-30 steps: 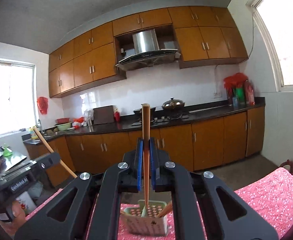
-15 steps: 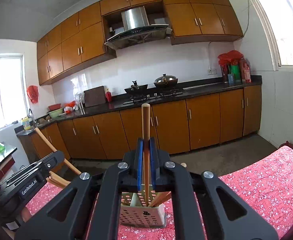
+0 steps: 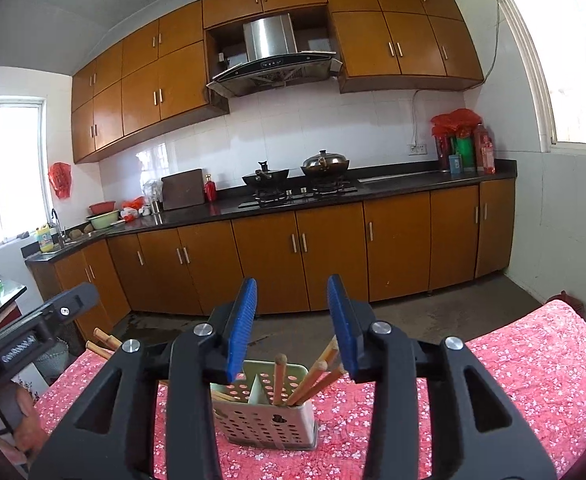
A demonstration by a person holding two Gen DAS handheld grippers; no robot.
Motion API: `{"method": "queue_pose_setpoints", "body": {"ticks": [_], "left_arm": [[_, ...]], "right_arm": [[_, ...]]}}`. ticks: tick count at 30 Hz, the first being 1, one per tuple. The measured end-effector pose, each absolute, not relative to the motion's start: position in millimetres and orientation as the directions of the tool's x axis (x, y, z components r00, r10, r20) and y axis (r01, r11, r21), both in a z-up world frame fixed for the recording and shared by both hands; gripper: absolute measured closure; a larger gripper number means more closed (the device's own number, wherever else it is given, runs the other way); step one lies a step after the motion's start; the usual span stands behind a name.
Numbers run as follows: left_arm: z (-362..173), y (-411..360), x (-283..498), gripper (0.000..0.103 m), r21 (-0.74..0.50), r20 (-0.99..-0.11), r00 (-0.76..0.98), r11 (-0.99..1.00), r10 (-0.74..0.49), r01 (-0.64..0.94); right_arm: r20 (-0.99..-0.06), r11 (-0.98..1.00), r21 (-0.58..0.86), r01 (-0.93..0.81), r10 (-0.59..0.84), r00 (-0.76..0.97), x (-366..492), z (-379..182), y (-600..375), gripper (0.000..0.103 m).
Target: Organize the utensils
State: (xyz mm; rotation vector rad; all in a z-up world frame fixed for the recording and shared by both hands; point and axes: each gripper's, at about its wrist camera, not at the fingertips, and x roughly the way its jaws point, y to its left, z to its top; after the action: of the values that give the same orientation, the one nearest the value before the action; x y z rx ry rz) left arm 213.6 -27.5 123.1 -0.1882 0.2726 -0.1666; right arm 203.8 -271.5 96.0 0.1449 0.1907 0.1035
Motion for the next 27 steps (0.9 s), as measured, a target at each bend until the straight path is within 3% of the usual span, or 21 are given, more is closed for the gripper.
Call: {"method": "queue_pose_setpoints", "body": {"ticks": [3, 5, 7, 8, 10, 21, 27], "left_arm": [[124.1, -22.0, 204.5, 0.036, -0.191, -0.243, 0.955, 0.974, -0.170, 0.124], [124.0, -18.9, 198.5, 0.024, -0.174, -0.239, 0.959, 0.978, -0.154, 0.113], [123.8, -14.9, 190.7, 0.013, -0.153, -0.231, 0.964, 0.984, -0.129, 0.095], [124.2, -13.8, 188.0, 0.006, -0.146, -0.228, 0.966, 0.985, -0.121, 0.089], [123.6, -10.9, 179.1, 0.004, -0.127, -0.217, 0.971, 0.989, -0.104, 0.077], [98.0, 7.1, 116.0, 0.004, -0.003, -0.257, 0.966, 1.000, -0.020, 0.020], [61.6, 5.0, 69.0, 0.004, 0.005, -0.263, 0.964, 0.999, -0.033, 0.035]], "right_arm": [[-0.183, 0.987, 0.141, -0.080, 0.105, 0.978, 199.1, 95.8, -270.6, 0.056], [-0.180, 0.989, 0.129, -0.069, 0.092, 0.979, 194.6, 96.6, -269.2, 0.044], [-0.166, 0.991, 0.121, -0.056, 0.076, 0.983, 187.9, 98.0, -268.2, 0.017], [-0.158, 0.991, 0.120, -0.054, 0.072, 0.985, 184.9, 98.6, -268.4, 0.012], [-0.146, 0.991, 0.122, -0.048, 0.066, 0.987, 178.0, 100.0, -269.0, 0.002], [-0.140, 0.997, 0.071, 0.025, -0.015, 0.990, 119.5, 90.9, -267.0, 0.002], [-0.174, 1.000, 0.021, 0.019, -0.015, 0.985, 75.6, 47.6, -256.0, 0.002]]}}
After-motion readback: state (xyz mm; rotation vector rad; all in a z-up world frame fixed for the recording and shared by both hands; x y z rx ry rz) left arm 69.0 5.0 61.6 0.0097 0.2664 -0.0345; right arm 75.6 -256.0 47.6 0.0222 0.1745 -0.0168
